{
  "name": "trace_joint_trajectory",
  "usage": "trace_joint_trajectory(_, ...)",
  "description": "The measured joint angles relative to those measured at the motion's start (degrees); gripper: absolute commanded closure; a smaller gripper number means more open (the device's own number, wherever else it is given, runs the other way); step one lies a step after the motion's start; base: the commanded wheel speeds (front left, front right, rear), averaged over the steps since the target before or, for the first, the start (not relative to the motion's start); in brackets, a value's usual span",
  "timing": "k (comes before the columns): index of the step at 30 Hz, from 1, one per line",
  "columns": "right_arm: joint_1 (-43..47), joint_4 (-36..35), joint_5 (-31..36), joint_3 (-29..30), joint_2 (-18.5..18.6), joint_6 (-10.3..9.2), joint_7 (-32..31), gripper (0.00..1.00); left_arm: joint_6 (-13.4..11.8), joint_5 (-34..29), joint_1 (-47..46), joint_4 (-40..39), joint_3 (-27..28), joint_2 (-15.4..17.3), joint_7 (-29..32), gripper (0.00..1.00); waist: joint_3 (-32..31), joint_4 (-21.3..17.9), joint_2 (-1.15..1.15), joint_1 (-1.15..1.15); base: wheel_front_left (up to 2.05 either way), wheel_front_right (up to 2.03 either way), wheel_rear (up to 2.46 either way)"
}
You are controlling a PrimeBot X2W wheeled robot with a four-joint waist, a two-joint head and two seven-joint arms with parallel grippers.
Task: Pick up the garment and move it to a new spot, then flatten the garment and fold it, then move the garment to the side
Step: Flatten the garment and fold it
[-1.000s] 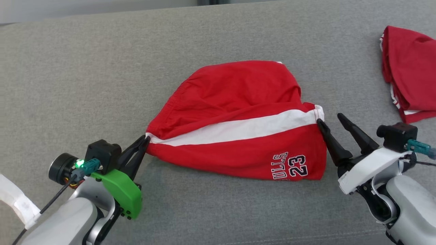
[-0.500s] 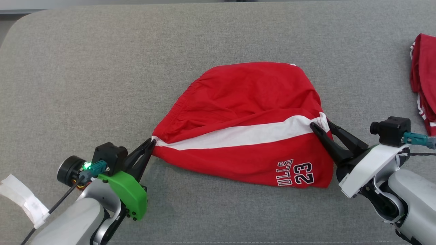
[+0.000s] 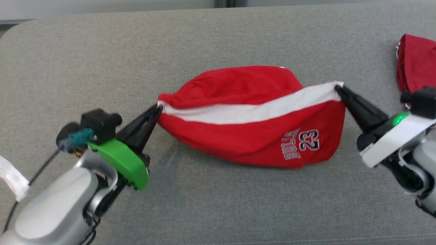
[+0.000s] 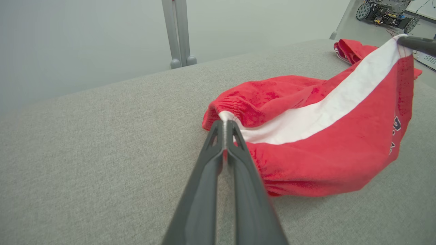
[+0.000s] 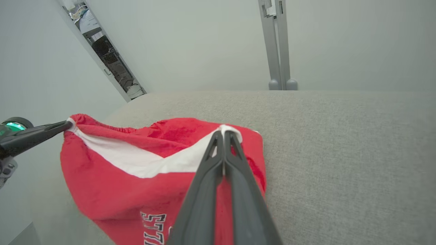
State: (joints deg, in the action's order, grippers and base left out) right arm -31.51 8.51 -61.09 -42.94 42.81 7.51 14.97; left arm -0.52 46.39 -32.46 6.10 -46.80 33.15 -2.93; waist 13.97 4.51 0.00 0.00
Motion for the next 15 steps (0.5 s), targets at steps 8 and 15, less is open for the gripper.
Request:
trace_joint_trajectory(8, -15.10, -0.77, -0.76, 9.28, 4.36, 0.00, 0.01, 1.00, 4.91, 8.23, -18.83, -2.36, 6.87, -2.31, 7.98, 1.00, 4.55, -1.49, 0.00, 0.00, 0.00, 0.00, 0.00)
trace_joint_trajectory(15, -33.59, 4.53, 5.66, 17.40, 4.60, 0.01, 0.01, 1.00, 7.16, 7.08, -42.08, 4.91, 9.18, -7.68, 9.17, 1.00, 11.27, -3.54, 0.00, 0.00, 0.00, 0.00, 0.00)
